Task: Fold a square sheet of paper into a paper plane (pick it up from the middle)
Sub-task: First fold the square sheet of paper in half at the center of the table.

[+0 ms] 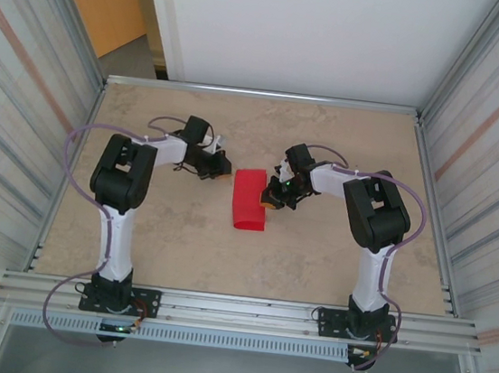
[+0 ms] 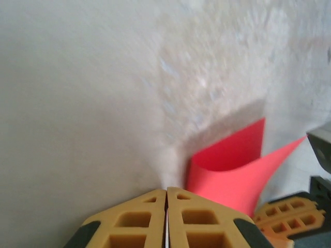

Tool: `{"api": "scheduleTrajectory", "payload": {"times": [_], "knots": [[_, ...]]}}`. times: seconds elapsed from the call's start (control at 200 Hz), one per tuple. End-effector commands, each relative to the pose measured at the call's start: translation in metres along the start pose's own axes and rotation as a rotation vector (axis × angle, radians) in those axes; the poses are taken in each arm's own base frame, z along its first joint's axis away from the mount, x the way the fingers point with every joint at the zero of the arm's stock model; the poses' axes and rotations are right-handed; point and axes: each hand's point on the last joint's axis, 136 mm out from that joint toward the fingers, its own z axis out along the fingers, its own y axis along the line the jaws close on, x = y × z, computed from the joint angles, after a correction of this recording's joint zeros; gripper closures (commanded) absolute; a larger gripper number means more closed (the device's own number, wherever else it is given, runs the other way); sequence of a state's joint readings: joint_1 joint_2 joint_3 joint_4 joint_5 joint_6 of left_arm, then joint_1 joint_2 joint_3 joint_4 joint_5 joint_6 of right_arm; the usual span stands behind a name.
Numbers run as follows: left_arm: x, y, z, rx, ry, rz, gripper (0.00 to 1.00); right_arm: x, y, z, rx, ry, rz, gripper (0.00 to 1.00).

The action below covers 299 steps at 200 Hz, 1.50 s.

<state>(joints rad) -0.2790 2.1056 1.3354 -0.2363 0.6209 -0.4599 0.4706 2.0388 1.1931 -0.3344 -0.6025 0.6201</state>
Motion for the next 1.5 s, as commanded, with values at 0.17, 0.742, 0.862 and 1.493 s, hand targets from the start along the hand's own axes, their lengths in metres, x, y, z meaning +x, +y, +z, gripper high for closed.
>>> {"api": "scheduleTrajectory", "payload": {"times": [0.17,0.742,0.862,1.493], "knots": [[0.015,-0.063,-0.025,0.091,0.011,0.146,0.90,0.082,-0.152,0.031,0.524,0.189,0.205,0.96],[0.008,-0.029,0.042,0.013,0.091,0.110,0.91,0.088,-0.159,0.032,0.537,0.203,0.208,0.97],[-0.005,-0.010,0.039,-0.011,0.061,0.078,0.91,0.088,-0.159,0.031,0.540,0.199,0.207,0.97],[0.028,-0.079,-0.034,0.100,-0.019,0.091,0.90,0.090,-0.160,0.031,0.540,0.197,0.219,0.97]]}}
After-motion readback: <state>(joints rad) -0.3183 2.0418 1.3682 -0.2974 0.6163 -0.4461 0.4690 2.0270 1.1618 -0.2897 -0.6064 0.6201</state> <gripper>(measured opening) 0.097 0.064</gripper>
